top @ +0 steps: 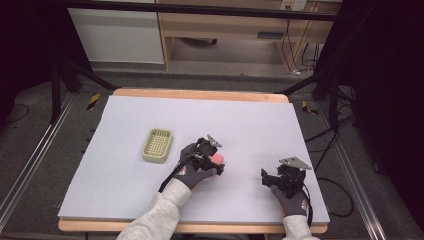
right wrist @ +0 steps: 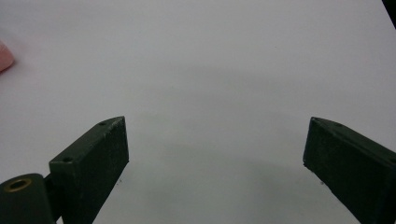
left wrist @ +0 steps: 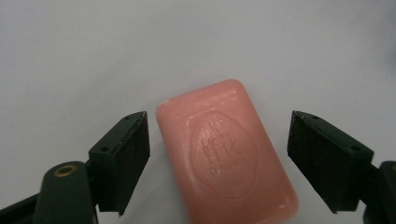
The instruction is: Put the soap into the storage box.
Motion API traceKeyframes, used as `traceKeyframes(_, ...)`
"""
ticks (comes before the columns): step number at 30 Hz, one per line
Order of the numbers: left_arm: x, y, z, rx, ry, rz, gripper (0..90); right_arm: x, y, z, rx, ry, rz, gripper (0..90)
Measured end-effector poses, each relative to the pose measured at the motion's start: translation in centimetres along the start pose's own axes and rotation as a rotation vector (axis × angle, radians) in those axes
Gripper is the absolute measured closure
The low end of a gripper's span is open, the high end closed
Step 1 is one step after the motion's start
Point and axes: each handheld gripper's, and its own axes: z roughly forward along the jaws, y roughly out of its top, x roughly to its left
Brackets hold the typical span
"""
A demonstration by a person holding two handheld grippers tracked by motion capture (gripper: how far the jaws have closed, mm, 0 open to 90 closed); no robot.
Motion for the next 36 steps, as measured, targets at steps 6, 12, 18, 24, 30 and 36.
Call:
traceKeyframes(6, -0.01, -0.23, 0.52, 0.020, -0.001, -0.010, 22.2, -0.03, 0.00, 0.03, -0.001, -0.001, -0.002, 7.1)
traceKeyframes(12, 0.13, -0.46, 0.54, 0.024, -0.007, -0.020, 26.0, -0.02, -0.01, 0.03, 0.000, -0.001, -0.003, 7.1)
traceKeyframes(18, 0.27, -0.66, 0.44, 0.027, -0.025, -0.038, 30.1, 0.06, 0.01, 0.05, 0.002, 0.000, 0.000, 7.1)
traceKeyframes(24, 0.45, -0.83, 0.17, 0.034, -0.039, -0.034, 35.1, 0.05, 0.01, 0.06, 0.003, 0.000, 0.000, 7.1)
traceKeyframes(30, 0.45, -0.86, 0.08, 0.033, -0.036, -0.031, 36.6, 0.07, 0.01, 0.06, 0.003, 0.000, 0.000, 7.1)
traceKeyframes(36, 0.56, -0.55, 0.11, 0.027, -0.036, -0.034, 31.2, 0.03, 0.02, 0.09, 0.002, 0.001, -0.003, 7.1)
